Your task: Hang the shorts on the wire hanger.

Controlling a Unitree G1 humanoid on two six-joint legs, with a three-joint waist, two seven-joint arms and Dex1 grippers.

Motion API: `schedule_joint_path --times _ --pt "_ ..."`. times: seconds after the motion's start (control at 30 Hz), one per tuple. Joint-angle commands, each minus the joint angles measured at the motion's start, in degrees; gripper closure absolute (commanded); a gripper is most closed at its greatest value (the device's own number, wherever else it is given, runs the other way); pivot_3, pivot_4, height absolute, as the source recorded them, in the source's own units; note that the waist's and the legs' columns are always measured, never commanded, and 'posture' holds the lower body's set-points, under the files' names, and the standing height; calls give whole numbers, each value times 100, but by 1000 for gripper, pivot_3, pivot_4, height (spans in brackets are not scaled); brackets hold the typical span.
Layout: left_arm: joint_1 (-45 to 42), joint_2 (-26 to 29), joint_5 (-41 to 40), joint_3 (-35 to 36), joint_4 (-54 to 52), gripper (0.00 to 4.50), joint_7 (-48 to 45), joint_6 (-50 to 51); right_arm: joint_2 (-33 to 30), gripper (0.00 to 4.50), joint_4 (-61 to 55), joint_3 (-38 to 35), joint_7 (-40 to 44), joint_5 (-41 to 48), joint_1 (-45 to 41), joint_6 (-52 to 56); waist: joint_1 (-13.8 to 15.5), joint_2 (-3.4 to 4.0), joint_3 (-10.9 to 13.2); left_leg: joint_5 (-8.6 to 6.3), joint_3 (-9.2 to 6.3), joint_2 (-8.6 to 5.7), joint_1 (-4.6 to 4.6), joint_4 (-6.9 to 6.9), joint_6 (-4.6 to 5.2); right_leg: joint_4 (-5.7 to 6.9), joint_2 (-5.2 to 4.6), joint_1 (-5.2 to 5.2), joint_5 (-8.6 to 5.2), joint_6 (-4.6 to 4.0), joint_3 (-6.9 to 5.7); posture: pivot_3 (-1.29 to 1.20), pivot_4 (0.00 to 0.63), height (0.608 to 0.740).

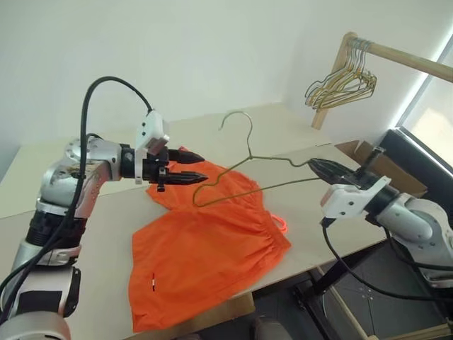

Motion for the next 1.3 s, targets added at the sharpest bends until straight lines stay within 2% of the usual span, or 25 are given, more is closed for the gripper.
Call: schedule_joint_path --times 0.03,0.53,0.77,0.9,1.0,1.03,1.13,1.3 --pt "-196 121 61 -113 8 1979 -347 40 123 4492 -22 -126 -73 -124 -327 -104 3 0 0 0 0 -1 -2 0 0 0 -1 -2 0 0 0 -136 0 740" --pt "1 -20 911 -617 362 1979 -449 -386 462 4492 -65 -183 77 -241 -738 -37 1 0 0 -1 -2 -1 -2 1 2 2 0 -2 0 -1 0 -143 0 740" --pt "-141 -278 606 -234 574 1979 -441 -379 549 4492 -82 -231 100 -345 -721 7 -2 1 0 -1 -2 -1 -2 5 2 5 0 -2 1 -1 -1 -150 0 740" --pt "-182 -179 24 73 448 1124 -906 -5 610 4500 -120 -234 89 -374 -657 12 -47 1 0 -2 -2 0 -4 5 3 5 -1 -6 1 -1 0 -153 0 740" --pt "-177 -341 2 327 447 200 -423 5 655 4500 -143 -248 95 -376 -610 26 -102 1 0 -2 -5 0 -4 6 3 5 -3 -3 1 -1 -1 -146 0 740" --pt "-179 -385 2 400 488 22 -305 -20 663 4500 -144 -255 97 -377 -589 20 -105 1 -1 -2 -6 0 -3 7 3 5 -3 -2 1 -1 -1 -146 0 740" --pt "-100 -544 216 575 522 22 265 -234 677 4500 -155 -274 120 -351 -533 9 -110 1 -1 -1 -8 -1 -2 8 3 8 -3 -1 1 -1 -2 -137 0 740" --pt "43 -675 388 581 558 22 684 -395 701 4500 -146 -236 138 -338 -540 -4 -120 2 -1 -1 -9 -1 -2 7 1 8 -4 -4 2 -2 -1 -135 0 740"
